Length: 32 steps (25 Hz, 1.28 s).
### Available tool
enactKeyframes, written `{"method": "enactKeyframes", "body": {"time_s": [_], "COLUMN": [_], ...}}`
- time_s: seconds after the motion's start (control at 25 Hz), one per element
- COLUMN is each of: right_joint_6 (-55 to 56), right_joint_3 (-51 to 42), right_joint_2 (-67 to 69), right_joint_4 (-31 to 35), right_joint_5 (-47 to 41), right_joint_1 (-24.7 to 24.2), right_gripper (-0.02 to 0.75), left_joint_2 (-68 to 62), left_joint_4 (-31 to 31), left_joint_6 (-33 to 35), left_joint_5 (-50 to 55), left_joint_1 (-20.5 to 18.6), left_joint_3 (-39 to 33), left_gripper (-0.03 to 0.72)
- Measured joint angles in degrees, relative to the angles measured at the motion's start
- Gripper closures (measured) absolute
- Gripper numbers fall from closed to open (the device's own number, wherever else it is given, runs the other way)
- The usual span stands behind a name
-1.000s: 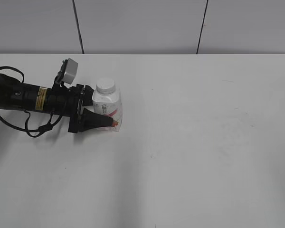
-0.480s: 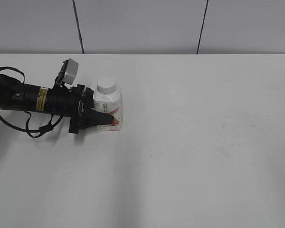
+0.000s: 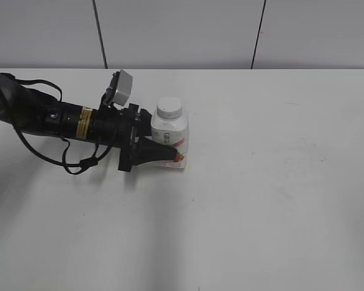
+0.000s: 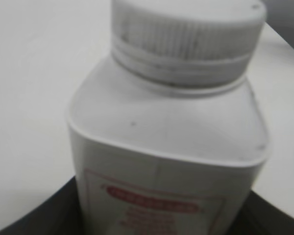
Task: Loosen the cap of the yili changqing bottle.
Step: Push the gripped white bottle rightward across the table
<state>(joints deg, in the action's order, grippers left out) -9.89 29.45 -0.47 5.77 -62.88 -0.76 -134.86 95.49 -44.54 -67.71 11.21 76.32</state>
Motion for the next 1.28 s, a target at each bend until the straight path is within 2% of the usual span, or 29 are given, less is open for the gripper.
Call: {"method": "enactKeyframes", "body": {"time_s": [0.28,0.4,0.68,1.28], "right_joint_6": [0.0,0.0,0.0,0.0], "right_joint_3": [0.0,0.0,0.0,0.0], "right_joint_2": [0.0,0.0,0.0,0.0], "right_joint_4": [0.0,0.0,0.0,0.0], "right_joint_5": [0.0,0.0,0.0,0.0], "right_joint_1": [0.0,0.0,0.0,0.0], "right_gripper": [0.193,0.193,0.193,0.193], "left_joint_2": [0.2,0.2,-0.5,-2.2], "left_joint_4": [-5.5,-7.7,-9.9,-10.8], "left_joint_6": [0.1,0.6,2.4,2.8], "left_joint_5": [0.8,3.5,7.6,8.0], "left_joint_1": [5.4,6.5,6.7,7.0], "left_joint_3": [0.0,0.0,0.0,0.0], "left_gripper": [0.274,0.274,0.274,0.276]}}
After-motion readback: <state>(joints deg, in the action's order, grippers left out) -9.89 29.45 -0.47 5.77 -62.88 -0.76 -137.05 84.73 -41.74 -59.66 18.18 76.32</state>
